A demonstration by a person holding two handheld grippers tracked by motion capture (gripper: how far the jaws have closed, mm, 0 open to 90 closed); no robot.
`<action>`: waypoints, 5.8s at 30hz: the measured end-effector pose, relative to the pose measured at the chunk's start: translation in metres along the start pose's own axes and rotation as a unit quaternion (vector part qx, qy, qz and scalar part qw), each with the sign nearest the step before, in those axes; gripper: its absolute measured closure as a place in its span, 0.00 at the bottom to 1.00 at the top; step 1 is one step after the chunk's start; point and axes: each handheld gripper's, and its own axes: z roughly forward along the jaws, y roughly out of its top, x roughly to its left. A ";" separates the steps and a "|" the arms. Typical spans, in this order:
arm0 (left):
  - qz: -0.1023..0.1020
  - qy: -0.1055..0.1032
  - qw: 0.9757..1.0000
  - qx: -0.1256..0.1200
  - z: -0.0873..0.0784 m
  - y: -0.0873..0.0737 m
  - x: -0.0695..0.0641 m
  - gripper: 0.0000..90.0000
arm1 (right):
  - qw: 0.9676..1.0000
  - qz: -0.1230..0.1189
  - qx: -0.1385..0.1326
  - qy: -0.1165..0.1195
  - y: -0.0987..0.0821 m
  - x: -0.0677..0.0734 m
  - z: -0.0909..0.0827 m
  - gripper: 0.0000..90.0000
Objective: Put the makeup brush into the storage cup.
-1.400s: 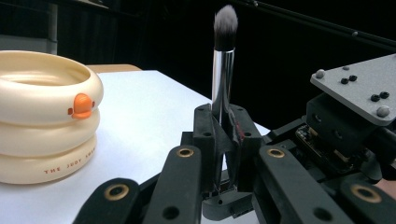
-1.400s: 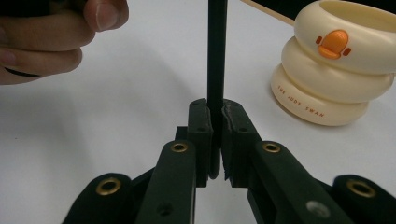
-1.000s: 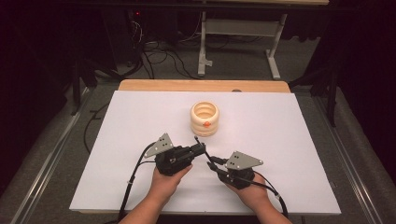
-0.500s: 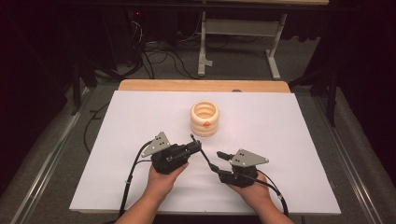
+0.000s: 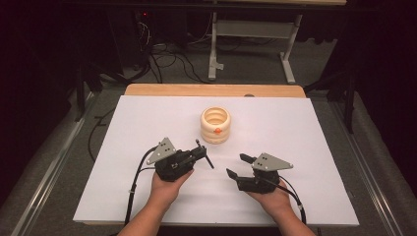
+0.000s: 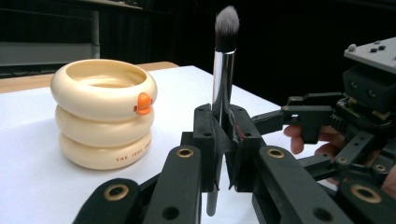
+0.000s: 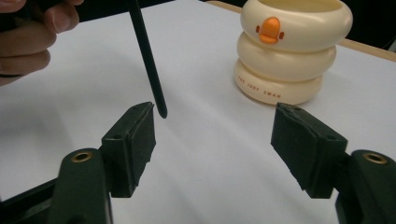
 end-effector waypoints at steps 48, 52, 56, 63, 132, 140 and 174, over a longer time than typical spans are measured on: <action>0.015 0.069 0.997 -0.013 -0.020 0.019 0.014 0.93 | 0.994 0.058 -0.016 -0.093 -0.026 -0.054 -0.058 0.01; 0.012 0.073 0.997 -0.019 -0.019 0.026 0.014 0.93 | 0.994 0.055 -0.016 -0.093 -0.025 -0.053 -0.058 0.01; 0.008 0.077 0.997 -0.024 -0.017 0.034 0.013 0.93 | 0.994 0.054 -0.019 -0.092 -0.024 -0.051 -0.058 0.01; 0.025 0.080 0.996 -0.037 -0.011 0.057 0.008 0.93 | 0.994 0.051 -0.018 -0.092 -0.023 -0.051 -0.057 0.01; 0.016 0.133 0.991 -0.025 0.057 0.091 0.051 0.93 | 0.995 0.051 -0.023 -0.081 -0.023 -0.048 -0.056 0.01; 0.007 0.132 0.991 -0.020 0.062 0.088 0.053 0.93 | 0.995 0.050 -0.020 -0.079 -0.024 -0.048 -0.054 0.02; 0.006 0.139 0.989 0.044 0.084 0.059 0.056 0.92 | 0.996 0.043 -0.017 -0.073 -0.023 -0.045 -0.052 0.02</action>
